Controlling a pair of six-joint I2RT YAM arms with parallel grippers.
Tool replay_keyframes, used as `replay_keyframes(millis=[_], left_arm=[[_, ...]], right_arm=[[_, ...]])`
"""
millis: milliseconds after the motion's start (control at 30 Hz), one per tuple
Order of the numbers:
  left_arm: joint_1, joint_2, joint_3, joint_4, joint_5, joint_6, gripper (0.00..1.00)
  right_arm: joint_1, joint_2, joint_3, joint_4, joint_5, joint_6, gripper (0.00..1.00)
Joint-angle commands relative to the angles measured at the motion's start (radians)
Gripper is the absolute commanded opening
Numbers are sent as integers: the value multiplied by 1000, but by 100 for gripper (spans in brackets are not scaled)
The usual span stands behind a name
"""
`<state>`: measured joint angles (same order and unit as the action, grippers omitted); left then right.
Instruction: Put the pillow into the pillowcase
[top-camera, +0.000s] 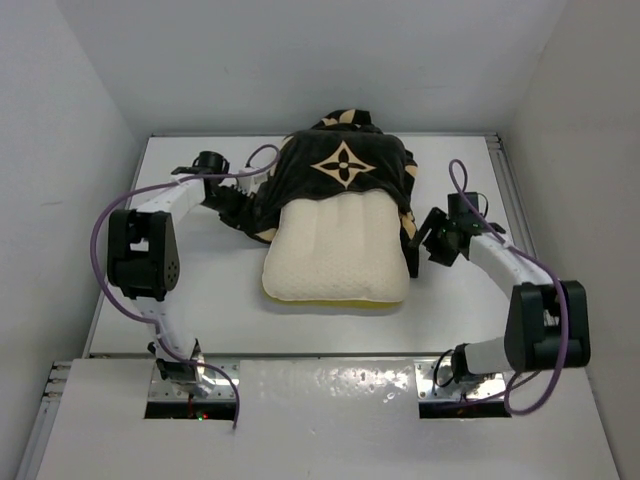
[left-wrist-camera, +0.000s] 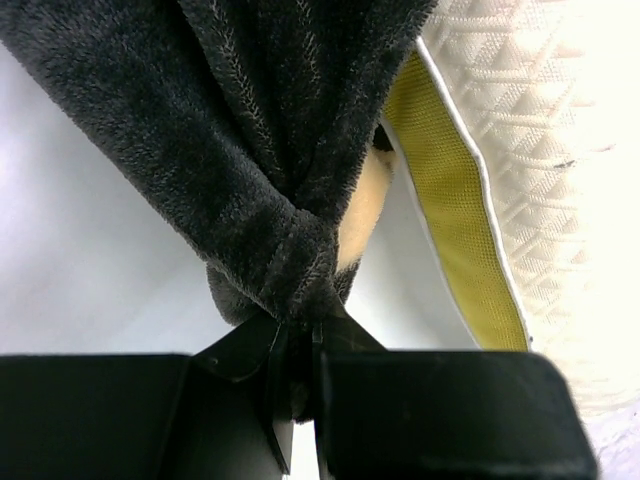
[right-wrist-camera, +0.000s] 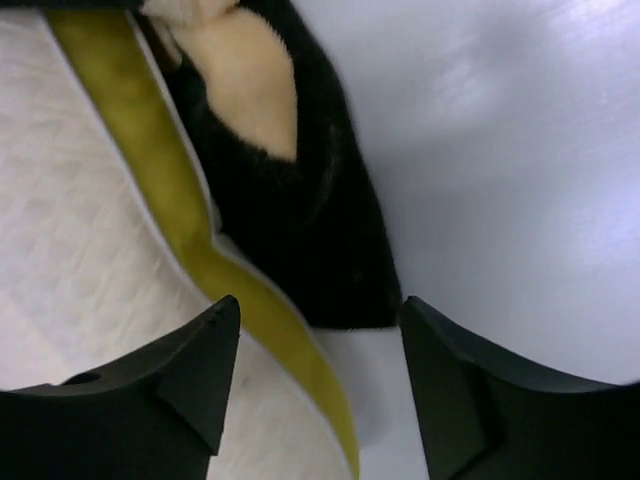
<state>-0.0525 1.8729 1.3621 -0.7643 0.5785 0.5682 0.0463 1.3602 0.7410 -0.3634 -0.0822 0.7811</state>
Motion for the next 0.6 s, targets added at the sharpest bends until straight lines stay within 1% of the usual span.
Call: replay_keyframes(millis=[0, 67, 233, 267, 300, 333, 367, 400, 433, 467, 500, 533, 567], left_arm=[[-9, -78, -14, -50, -31, 2, 0], [-13, -77, -15, -53, -25, 2, 0], [-23, -73, -40, -58, -19, 12, 0], [-21, -73, -49, -62, -11, 24, 0], [-21, -70, -54, -69, 3, 38, 0], [-21, -69, -60, -94, 33, 54, 0], [-23, -67, -73, -116, 61, 103, 0], [-21, -63, -81, -139, 92, 139, 0], [-20, -60, -87, -201, 159, 177, 0], [-18, -57, -83, -248, 199, 261, 0], [-15, -41, -61, -297, 240, 315, 0], [0, -29, 25, -428, 338, 358, 0], [11, 3, 96, -508, 398, 446, 0]], right_arm=[[-3, 105, 49, 69, 70, -17, 67], [1, 178, 15, 131, 78, -16, 73], [59, 327, 32, 123, 102, -25, 73], [72, 359, 28, 126, 88, -25, 66], [82, 367, 5, 157, 87, -13, 56], [96, 372, -18, 193, 26, -3, 36], [101, 373, -47, 252, -137, 12, 11], [104, 366, -110, 412, -243, 71, 0], [115, 358, -141, 502, -364, 113, 0], [125, 344, -161, 588, -469, 168, 0], [139, 276, -172, 681, -584, 257, 0], [174, 220, -160, 696, -605, 279, 0], [184, 162, -97, 683, -608, 302, 0]])
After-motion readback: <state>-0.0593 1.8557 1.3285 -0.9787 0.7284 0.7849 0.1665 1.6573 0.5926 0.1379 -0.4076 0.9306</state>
